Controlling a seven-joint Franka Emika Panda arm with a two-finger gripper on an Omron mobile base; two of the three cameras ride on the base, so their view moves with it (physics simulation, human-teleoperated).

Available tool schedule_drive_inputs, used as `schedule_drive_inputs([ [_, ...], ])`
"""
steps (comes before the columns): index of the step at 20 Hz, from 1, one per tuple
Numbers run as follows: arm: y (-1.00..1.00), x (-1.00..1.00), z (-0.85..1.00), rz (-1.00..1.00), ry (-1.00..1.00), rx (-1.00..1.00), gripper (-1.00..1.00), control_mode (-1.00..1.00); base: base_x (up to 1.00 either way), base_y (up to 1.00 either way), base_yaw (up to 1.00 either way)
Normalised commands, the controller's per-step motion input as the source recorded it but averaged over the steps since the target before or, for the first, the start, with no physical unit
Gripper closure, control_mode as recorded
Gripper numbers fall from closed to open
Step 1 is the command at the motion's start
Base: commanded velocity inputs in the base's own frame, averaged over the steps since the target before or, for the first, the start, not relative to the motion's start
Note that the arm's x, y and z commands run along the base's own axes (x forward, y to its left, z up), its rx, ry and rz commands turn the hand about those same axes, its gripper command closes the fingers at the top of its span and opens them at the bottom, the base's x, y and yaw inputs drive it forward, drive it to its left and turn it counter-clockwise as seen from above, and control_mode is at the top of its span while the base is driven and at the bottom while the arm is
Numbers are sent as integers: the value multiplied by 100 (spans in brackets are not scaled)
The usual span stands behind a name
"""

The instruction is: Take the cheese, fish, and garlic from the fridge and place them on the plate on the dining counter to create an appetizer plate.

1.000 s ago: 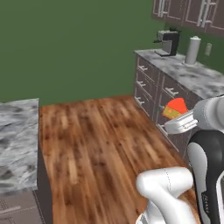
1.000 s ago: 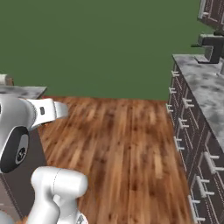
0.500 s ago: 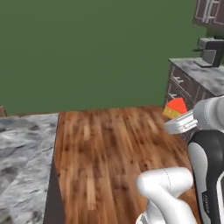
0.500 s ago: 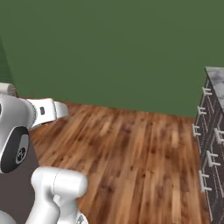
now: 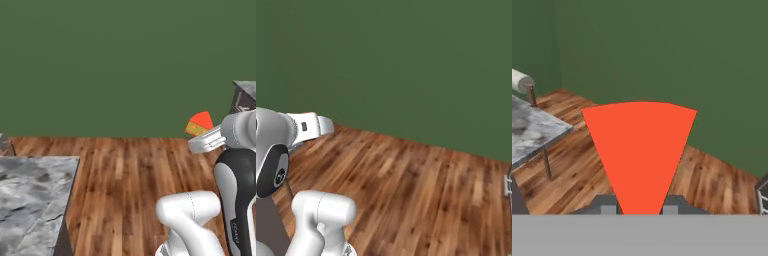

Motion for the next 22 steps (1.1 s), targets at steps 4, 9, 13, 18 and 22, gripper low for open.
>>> schedule_drive_inputs([
  [4,0,0,0,0,0,0,100,100,100,-52,32],
  [9,0,0,0,0,0,0,100,100,100,-51,45],
  [13,0,0,0,0,0,0,100,100,100,-49,57],
  [18,0,0,0,0,0,0,100,100,94,-45,63],
  [22,0,0,0,0,0,0,100,100,88,-42,70],
])
